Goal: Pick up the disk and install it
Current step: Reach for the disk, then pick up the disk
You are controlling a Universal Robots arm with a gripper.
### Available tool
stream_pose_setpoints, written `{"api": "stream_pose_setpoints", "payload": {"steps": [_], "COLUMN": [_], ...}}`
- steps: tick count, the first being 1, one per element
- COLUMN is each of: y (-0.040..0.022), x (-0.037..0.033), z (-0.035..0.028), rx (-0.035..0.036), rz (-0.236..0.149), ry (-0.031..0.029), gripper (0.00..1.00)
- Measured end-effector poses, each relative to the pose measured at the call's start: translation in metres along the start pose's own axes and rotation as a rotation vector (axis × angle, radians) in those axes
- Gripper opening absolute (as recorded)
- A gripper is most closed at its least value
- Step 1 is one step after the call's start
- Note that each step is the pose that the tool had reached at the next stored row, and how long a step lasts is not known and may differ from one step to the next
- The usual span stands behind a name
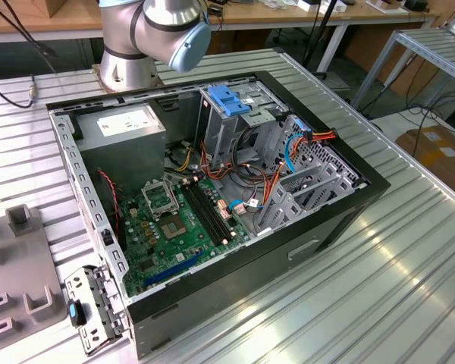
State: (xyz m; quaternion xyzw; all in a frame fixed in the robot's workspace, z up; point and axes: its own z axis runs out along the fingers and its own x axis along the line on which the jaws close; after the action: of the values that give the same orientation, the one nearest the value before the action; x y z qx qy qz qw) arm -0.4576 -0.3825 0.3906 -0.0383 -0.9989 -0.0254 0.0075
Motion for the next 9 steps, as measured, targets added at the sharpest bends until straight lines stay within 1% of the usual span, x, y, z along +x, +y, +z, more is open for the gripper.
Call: {"api": "stream_pose_setpoints", "payload": {"steps": [9], "y": [0.0], "x": [0.0004], "z": [0.0], "rx": [-0.0001], "rz": [0.001], "ry": [0.0], "gripper": [0.11]}}
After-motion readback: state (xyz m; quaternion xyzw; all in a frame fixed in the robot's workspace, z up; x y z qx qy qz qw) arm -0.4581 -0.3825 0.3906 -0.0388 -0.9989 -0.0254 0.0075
